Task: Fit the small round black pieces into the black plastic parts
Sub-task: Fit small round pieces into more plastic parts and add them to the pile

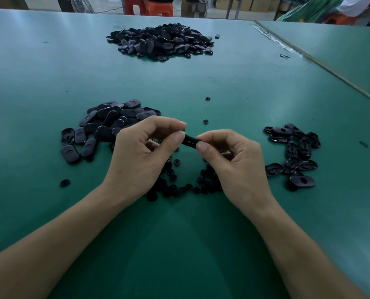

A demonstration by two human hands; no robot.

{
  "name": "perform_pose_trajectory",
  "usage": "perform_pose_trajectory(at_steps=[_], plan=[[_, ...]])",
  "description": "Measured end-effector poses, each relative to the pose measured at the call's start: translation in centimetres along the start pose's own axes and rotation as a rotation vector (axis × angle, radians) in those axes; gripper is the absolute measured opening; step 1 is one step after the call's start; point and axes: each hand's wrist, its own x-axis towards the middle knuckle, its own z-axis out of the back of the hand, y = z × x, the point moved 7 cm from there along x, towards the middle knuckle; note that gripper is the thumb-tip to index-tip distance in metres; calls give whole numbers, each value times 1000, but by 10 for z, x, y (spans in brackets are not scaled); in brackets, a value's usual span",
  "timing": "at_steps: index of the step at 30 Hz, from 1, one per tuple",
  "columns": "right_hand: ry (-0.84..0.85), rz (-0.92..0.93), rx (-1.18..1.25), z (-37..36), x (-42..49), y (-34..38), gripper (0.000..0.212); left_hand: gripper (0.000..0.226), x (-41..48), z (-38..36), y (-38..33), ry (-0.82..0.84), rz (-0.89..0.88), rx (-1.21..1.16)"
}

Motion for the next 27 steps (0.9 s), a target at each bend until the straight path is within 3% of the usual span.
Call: perform_pose_trajectory(at_steps=[6, 11, 18, 27], plan=[[-5, 6, 62, 1, 1, 0, 14, 31, 0, -3, 1, 50, 31, -27], [34, 14, 55, -3, -1, 1, 15, 20, -1, -7, -3, 94, -20, 16], [-39, 69, -304, 7, -3, 5, 16, 27, 0, -1, -3, -7, -50, 34], [248, -77, -554, 8, -4, -5, 5, 35, 2, 3, 5, -20, -2, 41]])
